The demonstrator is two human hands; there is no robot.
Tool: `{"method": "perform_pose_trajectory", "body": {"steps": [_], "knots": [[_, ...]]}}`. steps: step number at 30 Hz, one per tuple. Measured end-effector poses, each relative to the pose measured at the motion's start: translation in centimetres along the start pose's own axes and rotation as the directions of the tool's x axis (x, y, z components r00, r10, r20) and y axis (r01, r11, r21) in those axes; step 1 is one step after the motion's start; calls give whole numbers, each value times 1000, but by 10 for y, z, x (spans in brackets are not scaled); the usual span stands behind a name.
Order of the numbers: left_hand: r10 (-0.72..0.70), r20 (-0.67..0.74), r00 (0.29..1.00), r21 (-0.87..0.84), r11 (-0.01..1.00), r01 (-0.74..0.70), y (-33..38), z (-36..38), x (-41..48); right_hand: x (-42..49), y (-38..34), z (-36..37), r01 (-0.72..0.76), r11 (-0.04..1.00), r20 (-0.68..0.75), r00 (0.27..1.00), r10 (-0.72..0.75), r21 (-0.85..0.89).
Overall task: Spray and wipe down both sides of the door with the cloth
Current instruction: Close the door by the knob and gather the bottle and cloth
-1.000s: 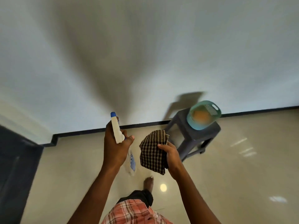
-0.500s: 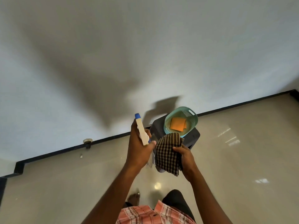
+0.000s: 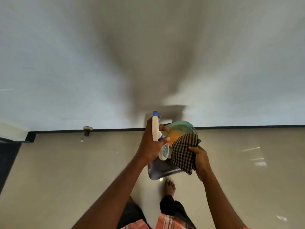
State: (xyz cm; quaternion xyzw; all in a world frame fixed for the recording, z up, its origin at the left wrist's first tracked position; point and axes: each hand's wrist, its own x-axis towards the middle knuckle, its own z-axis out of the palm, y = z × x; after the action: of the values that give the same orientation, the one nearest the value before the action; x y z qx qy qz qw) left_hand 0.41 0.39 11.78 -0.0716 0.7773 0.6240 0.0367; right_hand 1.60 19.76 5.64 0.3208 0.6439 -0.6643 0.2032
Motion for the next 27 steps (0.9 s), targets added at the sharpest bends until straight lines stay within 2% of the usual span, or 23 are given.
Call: {"method": "perform_pose_trajectory", "body": {"steps": [9,18,24,27], "knots": [[-47,-60,997,172,984,57,-67,56,54,96,-17,-34,-59,998,21,998,58,21],[-40,-181,983,359,927,104,-126,107,61,159,-3,-28,-164,978,48,984,171,-128],[-29,-280,960,446,881,156,-147,116,75,194,3,-17,-189,971,81,976,202,-148],[-68,-333,941,435,874,217,-147,117,77,207,8,-7,-187,955,120,968,218,-230]]}}
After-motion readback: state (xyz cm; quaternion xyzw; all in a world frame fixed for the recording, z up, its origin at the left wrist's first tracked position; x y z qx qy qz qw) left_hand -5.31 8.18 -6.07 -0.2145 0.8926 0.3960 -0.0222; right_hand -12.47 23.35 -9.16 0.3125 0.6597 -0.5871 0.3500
